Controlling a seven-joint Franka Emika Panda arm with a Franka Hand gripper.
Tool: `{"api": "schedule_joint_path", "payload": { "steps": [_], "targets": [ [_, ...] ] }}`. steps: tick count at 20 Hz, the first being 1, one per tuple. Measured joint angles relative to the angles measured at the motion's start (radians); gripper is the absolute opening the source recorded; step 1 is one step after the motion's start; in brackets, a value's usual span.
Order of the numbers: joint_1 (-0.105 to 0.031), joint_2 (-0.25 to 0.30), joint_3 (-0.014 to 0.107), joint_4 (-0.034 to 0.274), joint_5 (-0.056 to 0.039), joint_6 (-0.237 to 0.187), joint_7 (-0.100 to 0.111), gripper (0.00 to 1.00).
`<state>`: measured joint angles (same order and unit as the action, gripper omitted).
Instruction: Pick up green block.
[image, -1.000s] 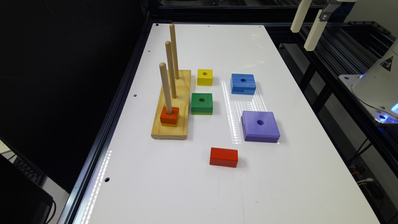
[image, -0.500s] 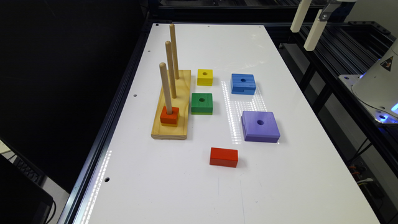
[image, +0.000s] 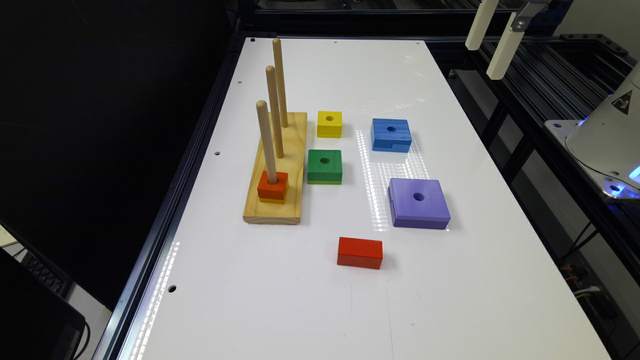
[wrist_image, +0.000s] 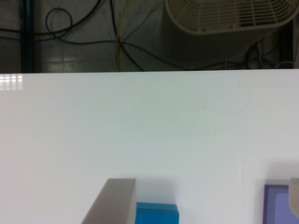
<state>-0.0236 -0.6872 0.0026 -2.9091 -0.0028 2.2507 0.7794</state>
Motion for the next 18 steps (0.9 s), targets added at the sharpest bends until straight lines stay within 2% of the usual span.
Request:
{"api": "schedule_joint_path", "payload": {
  "steps": [9, 14, 18],
  "targets": [
    [-0.005, 0.014, 0.000, 0.023, 0.0000, 0.003, 0.000, 1.00],
    [-0.008, 0.048, 0.000, 0.048, -0.0001, 0.011, -0.001, 1.00],
    [-0.010, 0.090, 0.000, 0.068, -0.0001, 0.040, -0.001, 1.00]
  ]
}}
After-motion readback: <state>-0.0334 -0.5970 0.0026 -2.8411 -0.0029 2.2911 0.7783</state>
